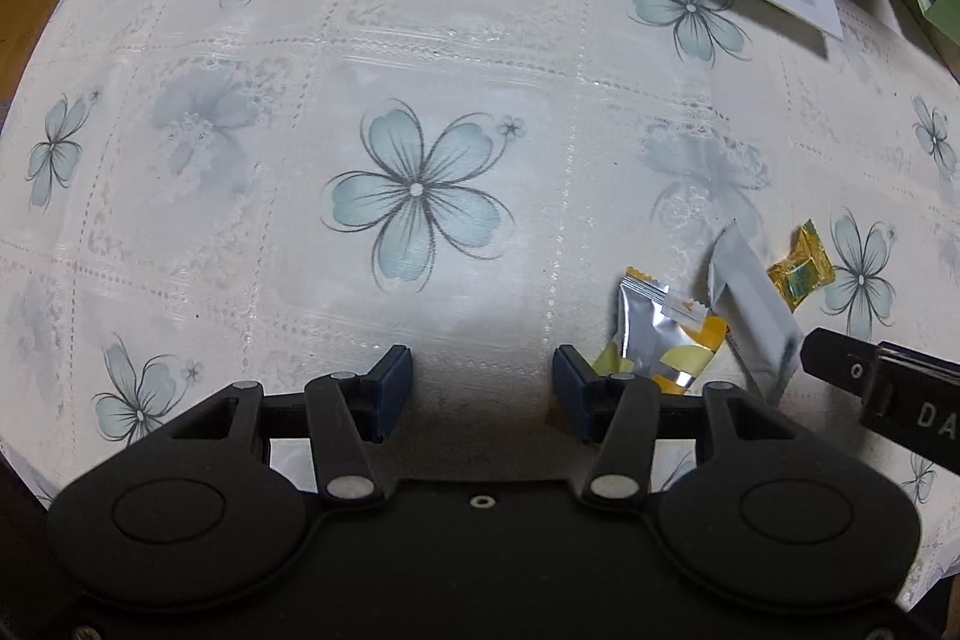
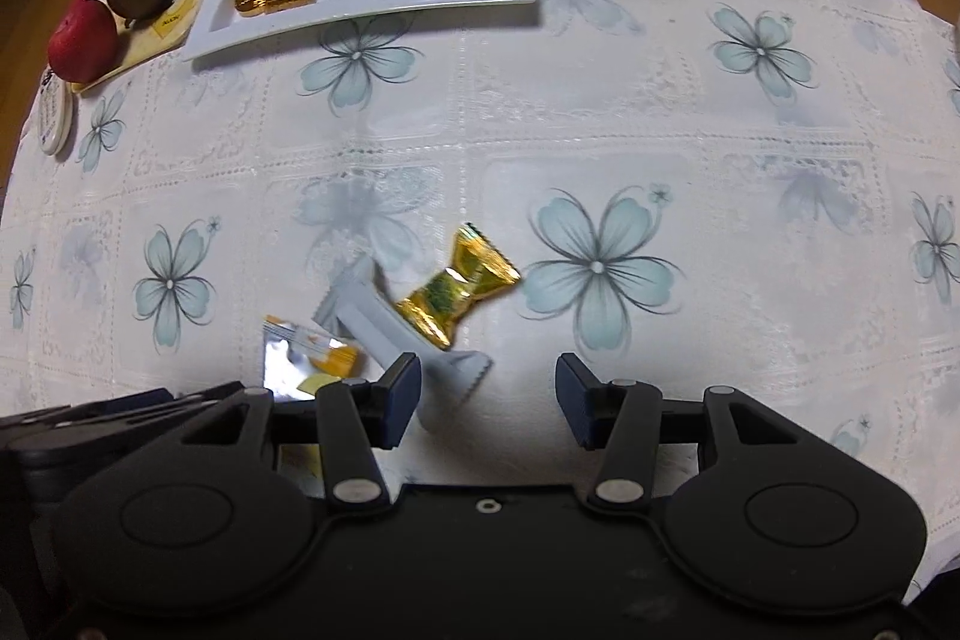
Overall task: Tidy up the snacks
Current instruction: 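Grasp the yellow-silver packet with left while right grasps grey bar packet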
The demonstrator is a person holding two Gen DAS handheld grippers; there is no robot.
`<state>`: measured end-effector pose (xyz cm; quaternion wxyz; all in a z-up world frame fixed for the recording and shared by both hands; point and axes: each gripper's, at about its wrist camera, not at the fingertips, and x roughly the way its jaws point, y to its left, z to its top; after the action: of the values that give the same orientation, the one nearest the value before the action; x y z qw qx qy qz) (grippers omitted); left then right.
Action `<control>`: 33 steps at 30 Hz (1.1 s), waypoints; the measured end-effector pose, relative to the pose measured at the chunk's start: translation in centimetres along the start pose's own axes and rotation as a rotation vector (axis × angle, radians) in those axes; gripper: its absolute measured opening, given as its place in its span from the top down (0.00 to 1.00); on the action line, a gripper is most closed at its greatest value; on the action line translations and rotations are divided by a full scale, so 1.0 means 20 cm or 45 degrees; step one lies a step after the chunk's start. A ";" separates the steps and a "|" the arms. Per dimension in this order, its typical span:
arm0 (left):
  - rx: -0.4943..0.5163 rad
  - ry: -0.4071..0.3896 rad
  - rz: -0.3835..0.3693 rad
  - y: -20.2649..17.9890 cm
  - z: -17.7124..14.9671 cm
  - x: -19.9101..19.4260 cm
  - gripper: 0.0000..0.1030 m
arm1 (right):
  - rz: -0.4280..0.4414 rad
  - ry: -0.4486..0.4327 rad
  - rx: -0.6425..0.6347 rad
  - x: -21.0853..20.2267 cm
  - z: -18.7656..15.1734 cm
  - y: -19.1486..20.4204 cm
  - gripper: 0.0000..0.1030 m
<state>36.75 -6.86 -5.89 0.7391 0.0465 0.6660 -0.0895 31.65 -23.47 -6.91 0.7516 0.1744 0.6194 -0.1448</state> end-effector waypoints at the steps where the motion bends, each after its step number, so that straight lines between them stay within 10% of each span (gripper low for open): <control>1: -0.010 -0.014 0.002 0.02 0.00 -0.02 0.44 | 0.006 -0.008 -0.007 0.01 0.00 0.02 0.49; 16: -0.034 -0.049 -0.035 0.12 -0.01 -0.10 0.44 | -0.054 -0.021 -0.126 0.15 0.03 0.19 0.49; 20: -0.027 -0.067 -0.035 0.12 -0.01 -0.12 0.44 | -0.031 0.049 -0.145 0.18 0.03 0.19 0.77; 33: 0.214 -0.083 -0.132 -0.12 -0.03 -0.10 0.43 | -0.023 0.035 0.019 0.03 0.03 -0.03 0.80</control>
<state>35.41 -8.91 -3.84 0.7482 0.0707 0.6333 -0.1847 31.95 -24.33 -7.47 0.7404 0.1765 0.6301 -0.1537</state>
